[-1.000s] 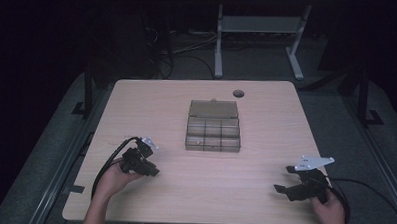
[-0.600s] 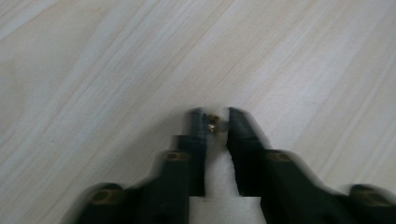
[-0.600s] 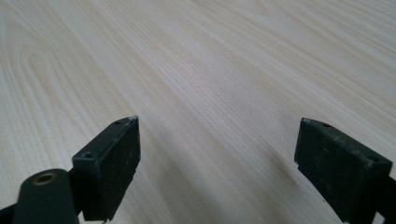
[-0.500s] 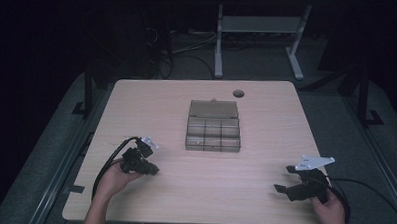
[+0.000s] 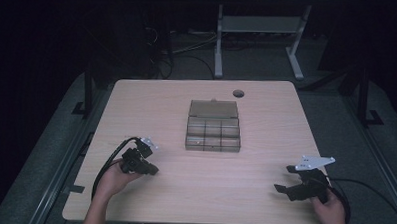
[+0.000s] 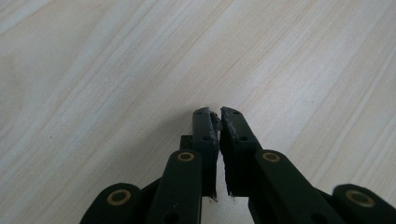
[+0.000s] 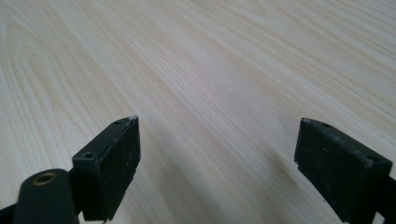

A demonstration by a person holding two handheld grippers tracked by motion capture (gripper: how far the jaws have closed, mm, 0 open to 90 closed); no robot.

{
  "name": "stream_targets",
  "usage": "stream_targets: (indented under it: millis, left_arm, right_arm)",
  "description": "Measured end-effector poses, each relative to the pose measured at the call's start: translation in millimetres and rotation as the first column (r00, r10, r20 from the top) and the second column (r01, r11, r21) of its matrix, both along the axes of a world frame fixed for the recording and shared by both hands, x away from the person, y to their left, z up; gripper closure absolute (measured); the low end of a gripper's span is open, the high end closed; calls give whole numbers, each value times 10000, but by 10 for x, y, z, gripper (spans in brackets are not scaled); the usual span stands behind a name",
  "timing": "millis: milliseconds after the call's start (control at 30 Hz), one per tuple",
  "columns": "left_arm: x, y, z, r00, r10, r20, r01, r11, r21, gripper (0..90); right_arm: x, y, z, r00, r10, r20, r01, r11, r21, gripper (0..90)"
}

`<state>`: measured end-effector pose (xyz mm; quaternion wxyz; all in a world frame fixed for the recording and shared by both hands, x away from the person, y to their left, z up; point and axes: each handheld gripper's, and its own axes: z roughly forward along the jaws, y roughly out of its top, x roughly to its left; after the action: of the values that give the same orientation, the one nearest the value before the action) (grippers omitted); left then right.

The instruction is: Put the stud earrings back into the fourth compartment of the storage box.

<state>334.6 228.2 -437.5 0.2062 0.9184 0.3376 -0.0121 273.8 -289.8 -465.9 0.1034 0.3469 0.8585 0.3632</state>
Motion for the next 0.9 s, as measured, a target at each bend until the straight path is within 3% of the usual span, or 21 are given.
stream_targets:
  millis: [167,233,267,333,900]
  left_arm:
    - [13,-5,45,9999,-129,-47,128,9998,-141,847]
    - [13,-26,61,10000,1,-75,-4,9992,-402,847]
    - [26,-22,77,9998,-196,-71,193,9993,-320,846]
    - [25,-48,98,10000,-37,-55,35,9988,-484,847]
    - [210,-265,384,9994,-351,4,350,9972,-663,846]
  right_arm:
    - [-1,0,2,10000,-34,-4,34,10000,12,139]
    - [1,0,0,10000,-42,-13,42,10000,8,140]
    - [1,1,-1,10000,-47,-14,47,10000,4,139]
    - [2,1,-3,10000,-64,-7,64,10000,48,139]
    - [-4,1,1,10000,-14,-47,14,10000,58,139]
